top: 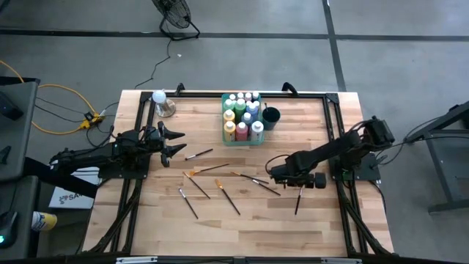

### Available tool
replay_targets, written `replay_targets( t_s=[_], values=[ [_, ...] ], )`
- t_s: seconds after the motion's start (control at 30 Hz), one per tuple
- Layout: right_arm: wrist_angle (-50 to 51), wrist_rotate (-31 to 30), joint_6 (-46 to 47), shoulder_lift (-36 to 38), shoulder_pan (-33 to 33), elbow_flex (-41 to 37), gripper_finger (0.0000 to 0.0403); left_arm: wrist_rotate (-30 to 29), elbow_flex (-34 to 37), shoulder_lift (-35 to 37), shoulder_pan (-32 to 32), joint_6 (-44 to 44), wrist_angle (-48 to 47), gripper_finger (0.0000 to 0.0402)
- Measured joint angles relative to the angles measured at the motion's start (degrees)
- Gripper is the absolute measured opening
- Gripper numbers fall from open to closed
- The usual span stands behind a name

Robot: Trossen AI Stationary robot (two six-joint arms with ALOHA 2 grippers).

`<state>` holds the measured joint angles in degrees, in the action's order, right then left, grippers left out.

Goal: Pick & Place Paint Supplies
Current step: Put the silver paint brush into the green cup

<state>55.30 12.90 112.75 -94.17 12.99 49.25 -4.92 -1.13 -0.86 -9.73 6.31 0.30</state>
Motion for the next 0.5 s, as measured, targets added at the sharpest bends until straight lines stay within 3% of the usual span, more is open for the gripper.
replay_targets(
  t_s=[0.5],
  values=[
    [0.93, -2.75, 0.52, 0.11, -1.19, -2.37, 0.016, 0.0, 0.0, -0.01, 0.0, -0.02, 0.0, 0.0211]
  ],
)
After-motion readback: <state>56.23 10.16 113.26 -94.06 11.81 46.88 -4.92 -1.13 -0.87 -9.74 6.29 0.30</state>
